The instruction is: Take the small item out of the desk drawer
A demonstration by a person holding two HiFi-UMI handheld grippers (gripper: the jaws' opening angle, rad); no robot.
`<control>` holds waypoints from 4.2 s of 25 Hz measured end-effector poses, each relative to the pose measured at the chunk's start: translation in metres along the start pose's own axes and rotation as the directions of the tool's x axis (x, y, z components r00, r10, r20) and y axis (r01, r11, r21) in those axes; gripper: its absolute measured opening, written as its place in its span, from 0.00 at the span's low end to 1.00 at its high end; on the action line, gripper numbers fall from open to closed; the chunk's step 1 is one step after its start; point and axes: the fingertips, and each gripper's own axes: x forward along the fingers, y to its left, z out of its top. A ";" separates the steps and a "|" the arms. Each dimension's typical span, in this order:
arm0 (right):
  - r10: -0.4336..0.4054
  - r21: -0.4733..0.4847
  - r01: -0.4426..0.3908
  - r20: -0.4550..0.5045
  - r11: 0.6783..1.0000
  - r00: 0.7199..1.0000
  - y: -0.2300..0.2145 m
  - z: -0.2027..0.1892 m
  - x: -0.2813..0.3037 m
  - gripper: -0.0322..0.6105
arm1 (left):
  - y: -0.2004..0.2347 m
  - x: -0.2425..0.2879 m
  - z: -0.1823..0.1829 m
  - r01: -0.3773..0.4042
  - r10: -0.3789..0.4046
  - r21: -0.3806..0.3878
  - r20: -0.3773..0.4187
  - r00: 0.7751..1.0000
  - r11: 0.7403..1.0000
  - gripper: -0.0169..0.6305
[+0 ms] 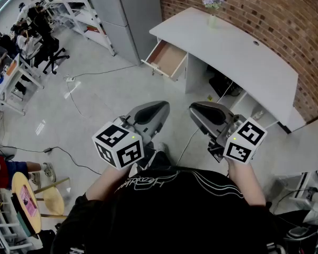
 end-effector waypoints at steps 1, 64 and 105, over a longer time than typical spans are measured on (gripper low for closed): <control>0.001 -0.001 -0.001 -0.002 1.000 1.000 0.000 -0.001 0.000 0.14 | 0.000 0.000 -0.001 0.001 -0.001 0.002 0.000 1.000 1.000 0.06; -0.032 0.219 0.092 -0.259 0.971 0.965 -0.426 -0.053 0.331 0.14 | 0.496 0.228 -0.005 -0.180 0.144 -0.322 -0.134 0.981 0.929 0.06; -0.028 0.070 0.130 -0.777 0.989 0.629 -0.662 -0.368 0.568 0.33 | 0.758 0.278 -0.160 -0.508 0.369 -0.595 -0.349 0.861 0.622 0.06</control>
